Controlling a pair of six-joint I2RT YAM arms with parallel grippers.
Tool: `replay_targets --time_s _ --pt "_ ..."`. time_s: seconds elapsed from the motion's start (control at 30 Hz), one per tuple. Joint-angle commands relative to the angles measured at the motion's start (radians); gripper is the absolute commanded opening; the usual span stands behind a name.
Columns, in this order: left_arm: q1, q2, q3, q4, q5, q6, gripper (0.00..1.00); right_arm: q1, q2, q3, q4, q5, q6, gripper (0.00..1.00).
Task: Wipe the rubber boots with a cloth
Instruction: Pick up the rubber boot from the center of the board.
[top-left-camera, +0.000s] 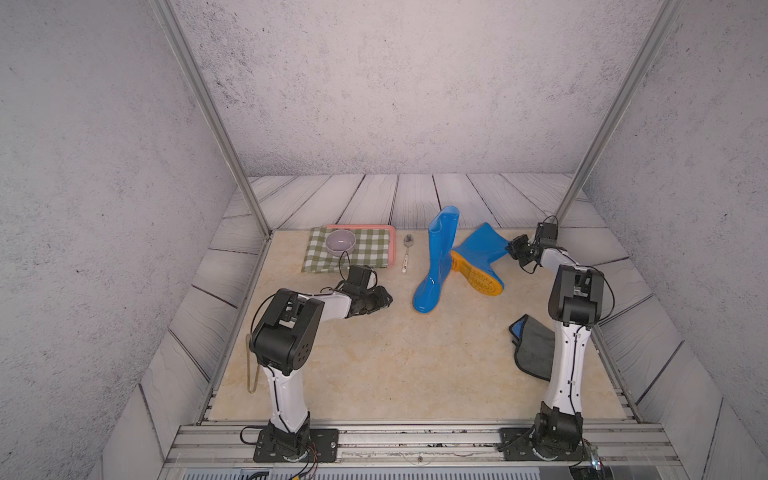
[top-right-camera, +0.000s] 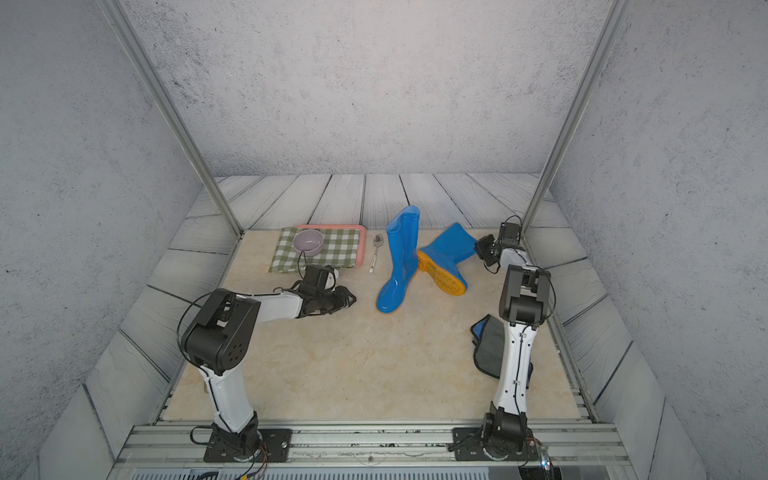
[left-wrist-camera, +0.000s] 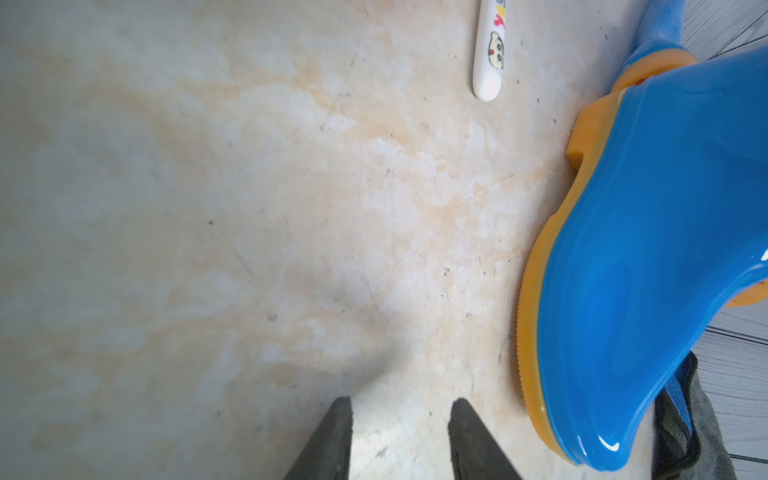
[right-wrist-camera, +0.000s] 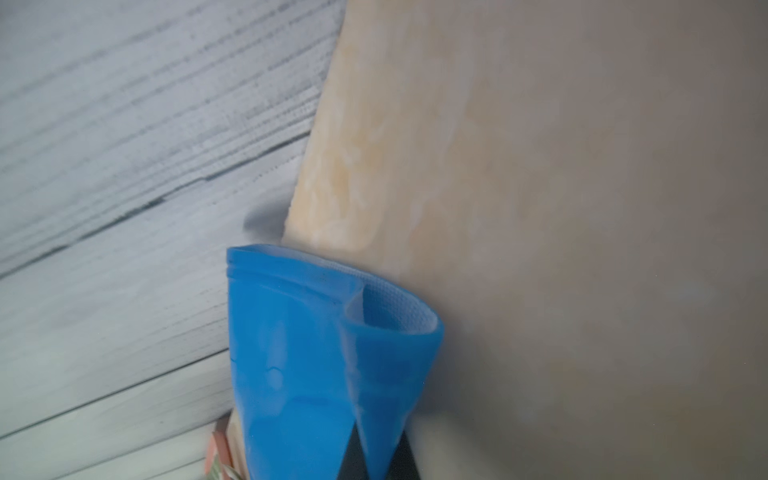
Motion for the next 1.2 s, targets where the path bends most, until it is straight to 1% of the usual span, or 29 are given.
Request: replay_targets --time_s 0.0,0.23,0.47,0.63,0.83,0.93,1.07,1.17 --pt "0.008 0.012 -0.03 -0.025 -0.006 -0.001 0.43 0.008 -0.137 -0.042 -0.085 0.053 -0.114 0.0" --pt "0.008 -0.034 -0.063 -0.016 -0.012 -0.008 0.43 0.025 -0.349 -0.117 -0.137 0.097 -0.259 0.0" --pt "-0.007 -0.115 -0.112 -0.018 -0.037 -0.011 0.42 0.112 -0.573 -0.152 -0.257 0.184 -0.434 0.0" --pt "-0.024 -0.188 -0.147 -0.04 -0.059 -0.001 0.43 0.145 -0.741 -0.242 -0.296 0.184 -0.509 0.0" --pt "-0.031 -0.272 -0.202 -0.052 -0.076 0.005 0.43 0.149 -0.94 -0.364 -0.337 0.137 -0.565 0.0" --pt "-0.031 -0.313 -0.228 -0.057 -0.082 0.009 0.43 0.149 -1.037 -0.424 -0.36 0.095 -0.598 0.0" --pt "-0.036 -0.366 -0.258 -0.068 -0.092 0.013 0.42 0.149 -1.156 -0.501 -0.382 -0.003 -0.637 0.0" --pt "-0.039 -0.405 -0.278 -0.08 -0.103 0.015 0.43 0.148 -1.208 -0.525 -0.428 -0.097 -0.665 0.0"
